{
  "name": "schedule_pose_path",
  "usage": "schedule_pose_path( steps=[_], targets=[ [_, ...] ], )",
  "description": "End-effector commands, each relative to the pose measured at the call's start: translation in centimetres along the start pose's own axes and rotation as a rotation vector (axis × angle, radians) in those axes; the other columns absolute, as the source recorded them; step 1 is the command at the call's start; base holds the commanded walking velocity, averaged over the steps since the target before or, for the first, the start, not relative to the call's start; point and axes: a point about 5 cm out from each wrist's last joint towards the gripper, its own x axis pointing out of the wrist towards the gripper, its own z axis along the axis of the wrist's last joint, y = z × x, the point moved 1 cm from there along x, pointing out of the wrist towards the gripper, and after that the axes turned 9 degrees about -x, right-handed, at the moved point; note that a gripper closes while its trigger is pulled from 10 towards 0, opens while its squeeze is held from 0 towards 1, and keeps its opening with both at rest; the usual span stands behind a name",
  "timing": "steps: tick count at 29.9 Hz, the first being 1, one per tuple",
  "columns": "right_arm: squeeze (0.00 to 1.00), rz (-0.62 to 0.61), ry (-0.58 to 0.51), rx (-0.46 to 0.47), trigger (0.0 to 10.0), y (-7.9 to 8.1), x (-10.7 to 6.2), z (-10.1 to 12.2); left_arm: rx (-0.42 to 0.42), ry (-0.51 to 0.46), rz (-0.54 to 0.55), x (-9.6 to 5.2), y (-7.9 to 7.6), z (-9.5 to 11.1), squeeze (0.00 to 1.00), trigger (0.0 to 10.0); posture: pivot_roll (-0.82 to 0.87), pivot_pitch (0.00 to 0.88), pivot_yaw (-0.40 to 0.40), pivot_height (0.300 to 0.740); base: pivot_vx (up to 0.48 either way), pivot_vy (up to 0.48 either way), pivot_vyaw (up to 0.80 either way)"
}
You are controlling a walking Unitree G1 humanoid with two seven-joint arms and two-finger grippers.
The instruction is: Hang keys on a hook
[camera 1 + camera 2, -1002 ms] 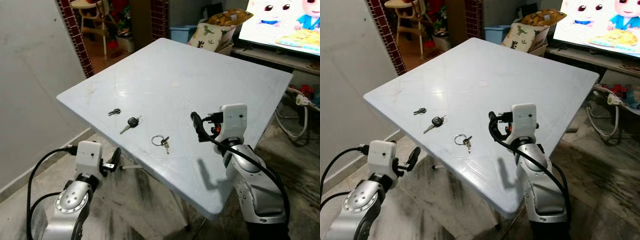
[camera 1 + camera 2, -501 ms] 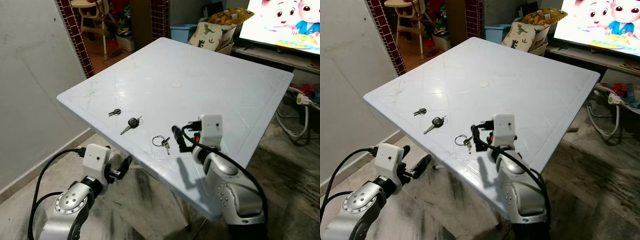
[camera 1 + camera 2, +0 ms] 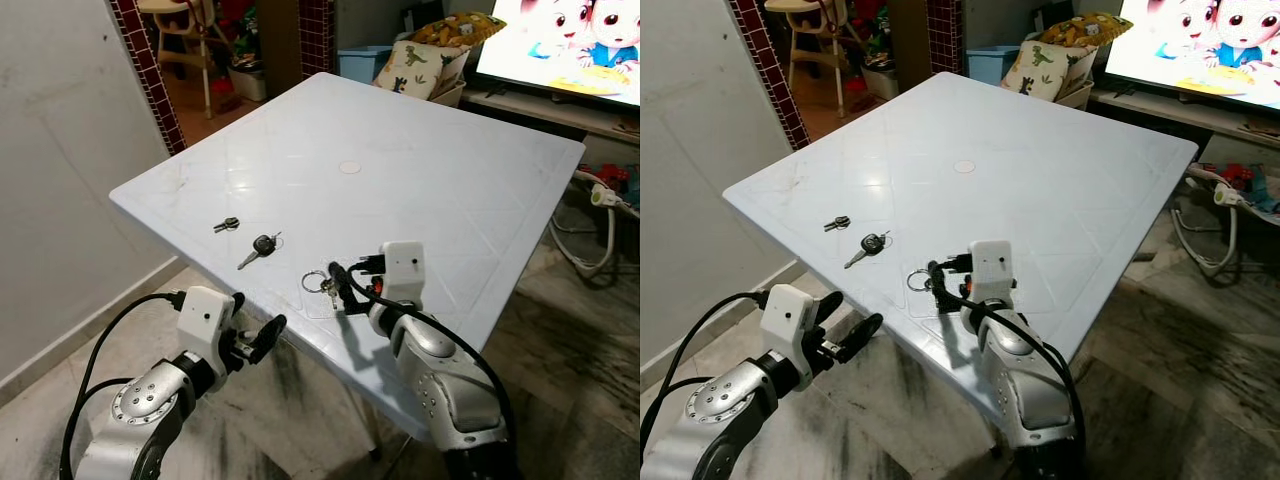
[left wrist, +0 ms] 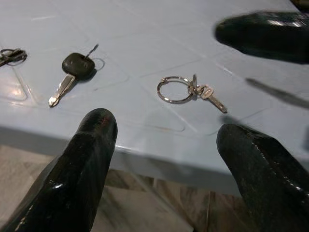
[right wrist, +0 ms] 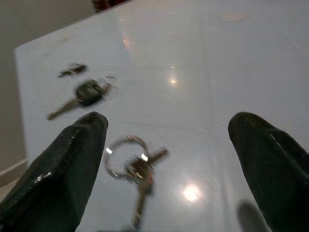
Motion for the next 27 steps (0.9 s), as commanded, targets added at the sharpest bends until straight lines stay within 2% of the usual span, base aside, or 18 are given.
schedule_pose_path(
  steps=[1, 3, 5, 10, 16, 18, 21, 27],
  targets=[
    [0.0, 0.054, 0.007, 0.005, 10.0, 1.6, 0.8, 0.2, 0.046, 0.0, 0.028, -0.5, 0.1, 0.1, 0.0, 10.0, 0.03, 0.056, 0.041, 0.74, 0.0, 0.0, 0.0],
    [0.0, 0.072, 0.013, -0.018, 10.0, 2.1, 1.0, 0.1, 0.059, 0.0, 0.041, -0.6, 0.2, 0.1, 0.0, 10.0, 0.05, 0.058, 0.038, 0.74, 0.0, 0.0, 0.0],
    [0.0, 0.105, 0.012, -0.094, 10.0, 3.0, 1.6, -0.1, 0.077, 0.008, 0.058, -1.0, 0.4, 0.0, 0.0, 10.0, 0.06, 0.06, 0.035, 0.74, 0.0, 0.0, 0.0],
    [0.0, 0.096, 0.018, -0.138, 10.0, 3.3, 2.1, -0.5, 0.087, 0.01, 0.078, -1.4, 0.5, 0.1, 0.0, 10.0, 0.09, 0.065, 0.025, 0.74, 0.0, 0.0, 0.0],
    [0.0, 0.037, -0.01, -0.183, 10.0, 1.9, 2.9, -0.3, 0.072, -0.001, 0.111, -1.9, 0.5, 0.1, 0.0, 10.0, 0.1, 0.062, 0.013, 0.74, 0.0, 0.0, 0.0],
    [0.0, 0.029, -0.014, -0.183, 10.0, 1.7, 2.9, -0.2, 0.071, -0.001, 0.111, -1.8, 0.5, 0.1, 0.0, 10.0, 0.1, 0.061, 0.014, 0.74, 0.0, 0.0, 0.8],
    [0.0, 0.011, -0.025, -0.177, 10.0, 1.2, 2.9, 0.0, 0.068, 0.0, 0.092, -1.4, 0.1, 0.0, 0.0, 10.0, 0.08, 0.058, 0.022, 0.74, 0.0, 0.0, 0.62],
    [0.0, -0.045, -0.033, -0.167, 10.0, 0.1, 2.9, 0.0, 0.066, 0.005, 0.078, -0.7, 0.1, 0.3, 0.0, 10.0, 0.06, 0.054, 0.04, 0.74, 0.0, 0.0, 0.0]
  ],
)
